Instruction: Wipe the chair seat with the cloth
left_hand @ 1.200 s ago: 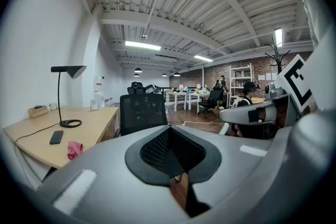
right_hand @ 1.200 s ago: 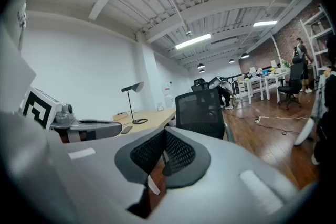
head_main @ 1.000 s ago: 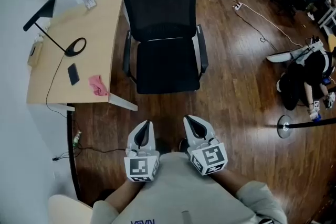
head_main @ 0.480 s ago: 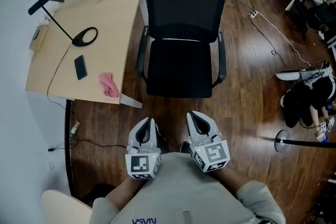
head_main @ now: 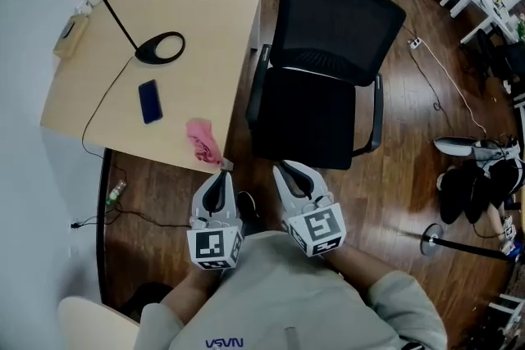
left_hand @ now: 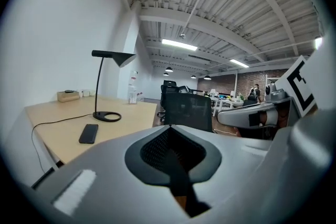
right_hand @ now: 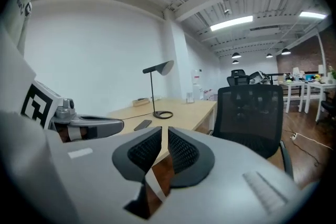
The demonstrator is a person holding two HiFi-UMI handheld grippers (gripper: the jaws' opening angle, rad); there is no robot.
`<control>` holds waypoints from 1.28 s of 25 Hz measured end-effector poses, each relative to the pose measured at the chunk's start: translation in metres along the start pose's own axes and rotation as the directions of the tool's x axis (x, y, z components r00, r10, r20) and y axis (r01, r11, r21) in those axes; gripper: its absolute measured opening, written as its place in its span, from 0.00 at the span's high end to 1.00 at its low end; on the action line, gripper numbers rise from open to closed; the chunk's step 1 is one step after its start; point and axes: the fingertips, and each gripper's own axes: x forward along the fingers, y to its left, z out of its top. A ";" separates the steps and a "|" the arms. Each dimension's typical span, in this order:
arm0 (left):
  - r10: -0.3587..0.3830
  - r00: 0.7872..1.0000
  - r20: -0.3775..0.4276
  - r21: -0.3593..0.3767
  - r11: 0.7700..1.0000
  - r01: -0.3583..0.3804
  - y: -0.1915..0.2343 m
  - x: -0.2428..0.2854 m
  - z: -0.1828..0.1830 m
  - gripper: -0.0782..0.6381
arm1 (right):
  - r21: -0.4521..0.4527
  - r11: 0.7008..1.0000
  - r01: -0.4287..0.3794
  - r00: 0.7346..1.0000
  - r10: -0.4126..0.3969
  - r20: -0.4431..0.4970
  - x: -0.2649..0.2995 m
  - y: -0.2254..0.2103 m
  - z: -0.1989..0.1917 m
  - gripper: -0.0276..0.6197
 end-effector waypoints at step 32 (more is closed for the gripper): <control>0.320 0.940 -0.121 -0.046 0.944 -0.327 0.204 0.021 -0.049 0.88 | -0.092 0.963 -0.252 0.868 0.183 -0.461 0.257 0.095 -0.123 0.79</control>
